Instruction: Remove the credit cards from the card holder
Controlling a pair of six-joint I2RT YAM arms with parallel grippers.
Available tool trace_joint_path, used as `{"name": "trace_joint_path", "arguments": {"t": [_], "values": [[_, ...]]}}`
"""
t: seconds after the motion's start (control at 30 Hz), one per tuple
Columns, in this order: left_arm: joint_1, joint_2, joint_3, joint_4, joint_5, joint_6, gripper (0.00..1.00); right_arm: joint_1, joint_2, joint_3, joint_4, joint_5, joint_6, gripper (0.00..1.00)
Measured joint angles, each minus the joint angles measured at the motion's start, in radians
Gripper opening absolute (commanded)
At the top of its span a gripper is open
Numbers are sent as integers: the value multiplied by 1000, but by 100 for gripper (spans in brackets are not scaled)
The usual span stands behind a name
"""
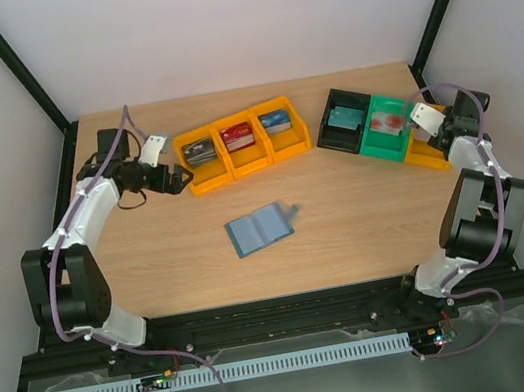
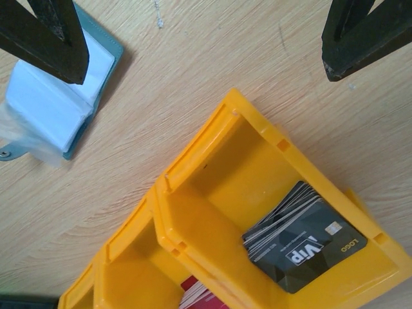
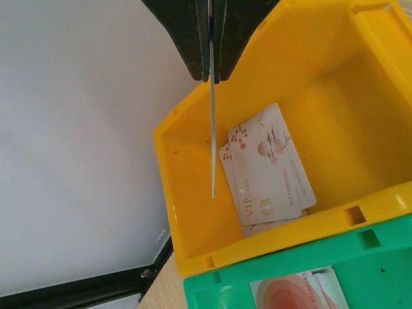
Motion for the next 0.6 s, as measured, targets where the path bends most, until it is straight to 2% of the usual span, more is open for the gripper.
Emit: {"name": "trace_joint_path", "arguments": {"t": [0.33,0.6], "values": [[138,71,122,-61,14,14,99,3,185,79,-16,-3,-131,2],[164,95,193,-80,0,16,99,31,271,79,129,55,-214,2]]}}
